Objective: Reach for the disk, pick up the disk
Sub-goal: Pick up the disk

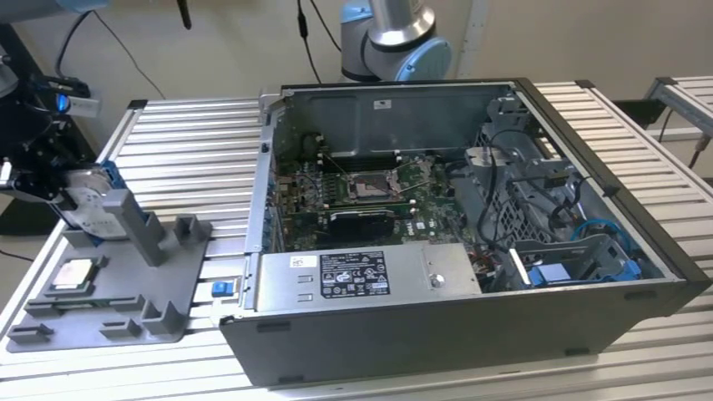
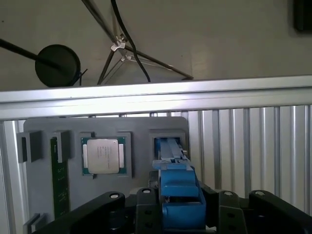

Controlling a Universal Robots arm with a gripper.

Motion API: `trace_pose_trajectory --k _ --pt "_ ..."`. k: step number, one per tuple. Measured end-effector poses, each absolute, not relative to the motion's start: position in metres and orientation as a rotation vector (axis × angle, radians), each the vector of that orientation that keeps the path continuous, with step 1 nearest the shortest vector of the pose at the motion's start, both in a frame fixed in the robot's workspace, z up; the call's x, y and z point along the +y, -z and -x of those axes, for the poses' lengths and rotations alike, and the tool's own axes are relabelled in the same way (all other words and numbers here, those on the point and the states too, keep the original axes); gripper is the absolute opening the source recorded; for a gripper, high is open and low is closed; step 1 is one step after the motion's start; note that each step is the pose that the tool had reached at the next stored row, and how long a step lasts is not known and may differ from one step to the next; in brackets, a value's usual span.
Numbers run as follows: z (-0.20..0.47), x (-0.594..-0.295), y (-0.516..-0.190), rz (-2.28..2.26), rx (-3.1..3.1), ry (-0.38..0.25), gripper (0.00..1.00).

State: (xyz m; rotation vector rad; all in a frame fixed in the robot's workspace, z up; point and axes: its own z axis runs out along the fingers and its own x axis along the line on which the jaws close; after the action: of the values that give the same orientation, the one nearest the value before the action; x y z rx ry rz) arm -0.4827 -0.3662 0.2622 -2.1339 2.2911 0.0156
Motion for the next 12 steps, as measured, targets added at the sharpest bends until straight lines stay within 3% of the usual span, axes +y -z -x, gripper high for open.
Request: trace_pose_trajectory --k 12 --pt "0.4827 -0.3661 -0.2622 2.132 2.289 -0.020 0.00"
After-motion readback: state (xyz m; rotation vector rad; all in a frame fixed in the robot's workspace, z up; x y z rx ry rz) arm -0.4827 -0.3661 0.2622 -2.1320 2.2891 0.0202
